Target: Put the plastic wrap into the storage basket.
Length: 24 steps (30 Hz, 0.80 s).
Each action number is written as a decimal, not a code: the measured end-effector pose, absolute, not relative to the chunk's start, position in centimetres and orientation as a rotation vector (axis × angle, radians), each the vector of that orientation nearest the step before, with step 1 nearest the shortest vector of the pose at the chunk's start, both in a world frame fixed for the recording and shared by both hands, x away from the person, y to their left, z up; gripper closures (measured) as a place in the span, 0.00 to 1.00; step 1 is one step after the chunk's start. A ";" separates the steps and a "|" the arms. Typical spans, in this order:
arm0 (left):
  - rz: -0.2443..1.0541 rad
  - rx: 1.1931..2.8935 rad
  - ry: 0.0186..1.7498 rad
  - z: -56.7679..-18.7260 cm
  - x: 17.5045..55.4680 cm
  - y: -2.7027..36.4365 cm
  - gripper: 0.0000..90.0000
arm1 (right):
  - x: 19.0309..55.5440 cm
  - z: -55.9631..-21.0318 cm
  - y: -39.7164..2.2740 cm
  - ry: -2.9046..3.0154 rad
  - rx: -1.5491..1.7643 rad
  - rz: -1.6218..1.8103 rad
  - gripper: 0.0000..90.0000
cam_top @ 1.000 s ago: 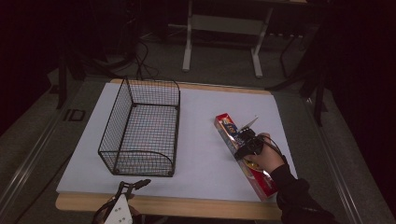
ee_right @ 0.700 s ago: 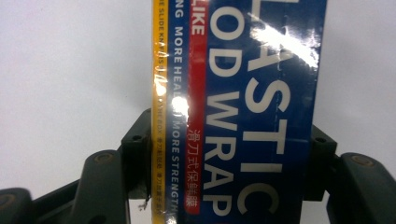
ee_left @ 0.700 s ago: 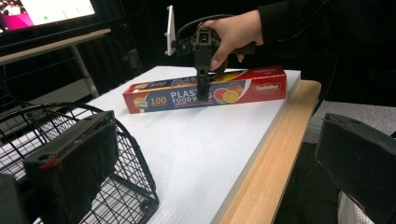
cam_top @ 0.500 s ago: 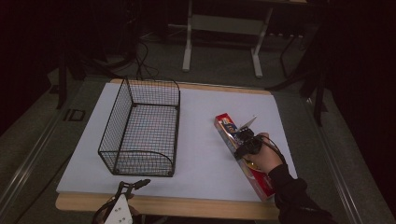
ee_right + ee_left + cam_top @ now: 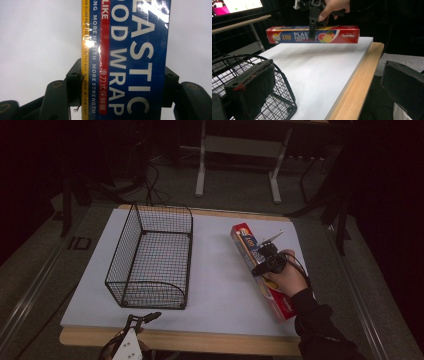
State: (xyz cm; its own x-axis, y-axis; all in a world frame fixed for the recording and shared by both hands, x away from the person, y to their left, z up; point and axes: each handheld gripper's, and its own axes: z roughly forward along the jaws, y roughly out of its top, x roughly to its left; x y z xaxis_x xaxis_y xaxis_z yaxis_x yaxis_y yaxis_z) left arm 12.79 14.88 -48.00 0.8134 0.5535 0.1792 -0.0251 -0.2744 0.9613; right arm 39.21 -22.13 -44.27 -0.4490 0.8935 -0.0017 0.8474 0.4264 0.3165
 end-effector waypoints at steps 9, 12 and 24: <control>0.590 1.771 0.403 -48.0 12.8 15.0 0.00 | 39.6 -40.5 -20.4 2.460 1.503 0.549 0.44; 0.586 1.772 0.404 -48.0 12.8 14.9 0.00 | 39.7 -39.5 -19.3 2.457 1.480 0.575 0.44; 0.582 1.770 0.404 -48.0 12.8 15.0 0.00 | 40.3 -36.3 -14.4 2.462 1.390 0.694 0.44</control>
State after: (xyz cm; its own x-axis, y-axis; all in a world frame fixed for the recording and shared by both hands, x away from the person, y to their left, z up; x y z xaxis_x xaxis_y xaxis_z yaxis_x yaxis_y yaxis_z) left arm 12.77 15.00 -47.98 0.8167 0.5494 0.1765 -0.0270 -0.2693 0.9627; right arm 40.26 -14.43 -36.30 -0.5235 0.8515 0.0311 0.7424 0.4380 0.5070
